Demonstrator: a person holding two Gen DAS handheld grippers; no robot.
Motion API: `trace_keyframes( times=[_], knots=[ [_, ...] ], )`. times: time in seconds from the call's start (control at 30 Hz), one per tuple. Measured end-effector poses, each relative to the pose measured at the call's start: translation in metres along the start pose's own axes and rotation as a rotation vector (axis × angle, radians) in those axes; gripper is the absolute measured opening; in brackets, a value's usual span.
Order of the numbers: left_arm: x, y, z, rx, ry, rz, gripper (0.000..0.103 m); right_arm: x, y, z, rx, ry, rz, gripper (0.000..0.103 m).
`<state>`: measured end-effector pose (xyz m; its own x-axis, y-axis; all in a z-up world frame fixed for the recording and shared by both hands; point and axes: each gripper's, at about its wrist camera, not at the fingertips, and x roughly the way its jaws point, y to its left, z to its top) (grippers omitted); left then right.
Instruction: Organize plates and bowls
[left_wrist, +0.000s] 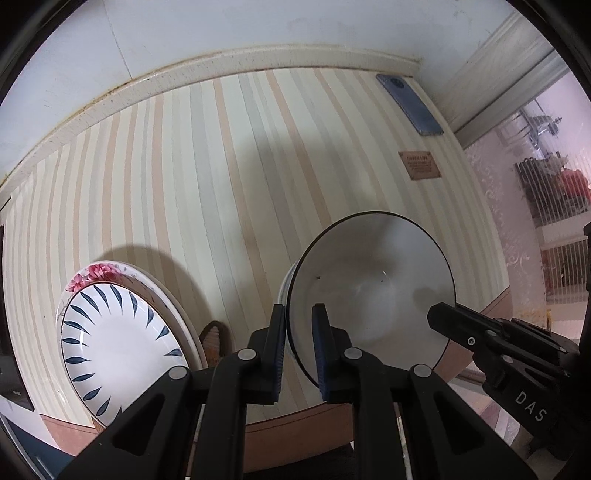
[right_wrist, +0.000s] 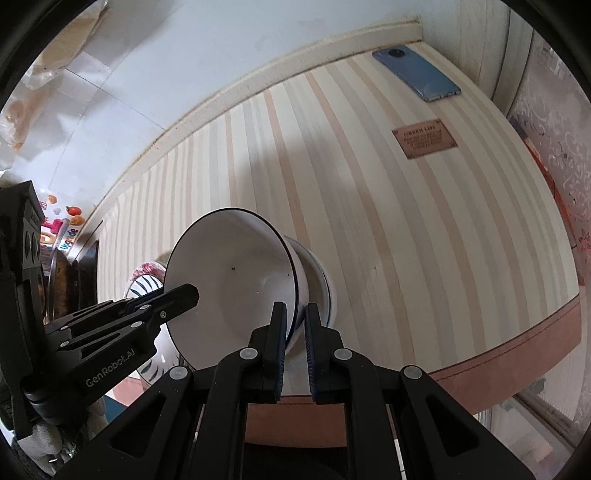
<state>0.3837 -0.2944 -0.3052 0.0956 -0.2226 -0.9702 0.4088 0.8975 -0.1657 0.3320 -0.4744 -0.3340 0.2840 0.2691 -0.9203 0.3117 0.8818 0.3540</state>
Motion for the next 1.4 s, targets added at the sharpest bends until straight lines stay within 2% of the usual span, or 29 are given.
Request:
trace_keyframes(
  times=[0.8,1.4],
  knots=[
    [0.023,-0.004,0.004,0.028,0.060,0.047,0.012,0.020,-0.008,0.002,0.011,0.042,-0.003,0.011],
    [0.019,-0.001,0.004,0.031,0.101,0.025,0.013,0.024,-0.011,0.000,0.082,0.082,0.008,0.015]
  ],
)
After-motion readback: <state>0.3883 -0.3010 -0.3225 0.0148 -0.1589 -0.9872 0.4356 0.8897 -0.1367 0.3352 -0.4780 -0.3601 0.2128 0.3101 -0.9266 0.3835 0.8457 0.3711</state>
